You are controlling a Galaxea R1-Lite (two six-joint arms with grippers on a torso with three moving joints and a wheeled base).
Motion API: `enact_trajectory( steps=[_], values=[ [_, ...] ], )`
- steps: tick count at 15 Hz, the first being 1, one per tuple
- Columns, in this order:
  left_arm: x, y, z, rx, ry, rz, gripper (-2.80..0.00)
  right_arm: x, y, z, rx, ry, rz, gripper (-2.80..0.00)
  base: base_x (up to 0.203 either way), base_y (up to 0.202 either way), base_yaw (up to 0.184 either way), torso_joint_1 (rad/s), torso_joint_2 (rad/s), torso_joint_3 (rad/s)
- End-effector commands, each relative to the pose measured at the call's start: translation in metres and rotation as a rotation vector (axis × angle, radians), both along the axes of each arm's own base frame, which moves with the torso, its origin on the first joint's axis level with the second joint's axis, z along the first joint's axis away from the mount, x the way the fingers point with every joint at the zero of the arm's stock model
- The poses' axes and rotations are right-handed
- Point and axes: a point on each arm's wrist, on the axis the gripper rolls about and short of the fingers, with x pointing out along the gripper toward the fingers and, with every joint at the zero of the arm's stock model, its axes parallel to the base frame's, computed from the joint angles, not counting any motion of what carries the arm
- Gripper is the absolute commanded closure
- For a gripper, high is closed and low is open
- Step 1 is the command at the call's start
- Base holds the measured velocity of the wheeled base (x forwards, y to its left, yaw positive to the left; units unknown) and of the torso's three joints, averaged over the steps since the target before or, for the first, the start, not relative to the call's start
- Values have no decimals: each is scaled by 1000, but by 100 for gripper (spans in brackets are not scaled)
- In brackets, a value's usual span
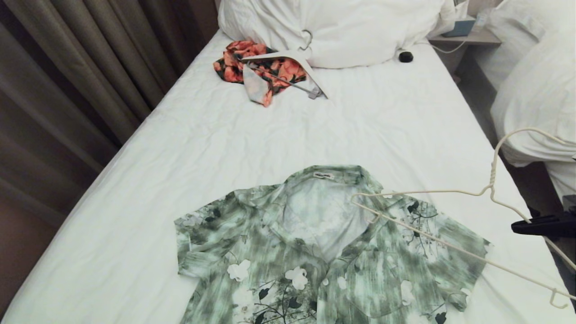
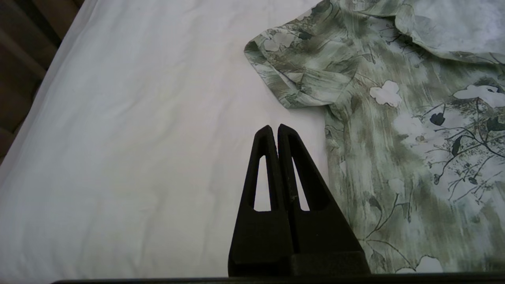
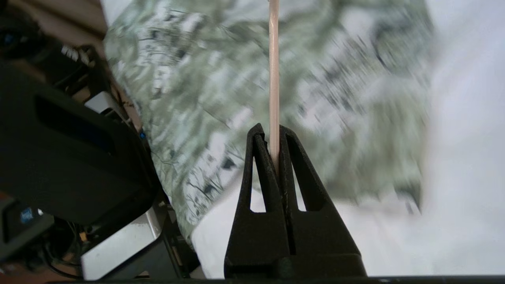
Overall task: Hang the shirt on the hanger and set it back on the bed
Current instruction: Lift the shirt and hanger
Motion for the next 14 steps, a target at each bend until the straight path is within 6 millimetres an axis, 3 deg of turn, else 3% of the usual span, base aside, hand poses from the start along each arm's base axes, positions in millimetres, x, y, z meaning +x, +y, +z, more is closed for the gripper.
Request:
enact_trajectory(
  steps=[1, 8, 14],
  values=[
    [0, 0, 0, 16, 1, -6, 0, -11, 14, 17, -18, -75, 43, 0, 0, 0, 0, 0, 0, 0],
    [0, 0, 0, -18, 1, 10, 0, -39, 30, 44, 50, -246, 83, 0, 0, 0, 0, 0, 0, 0],
    [2, 0, 2, 46, 25, -17, 0, -44, 34, 53, 70, -379, 105, 0, 0, 0, 0, 0, 0, 0]
  ],
)
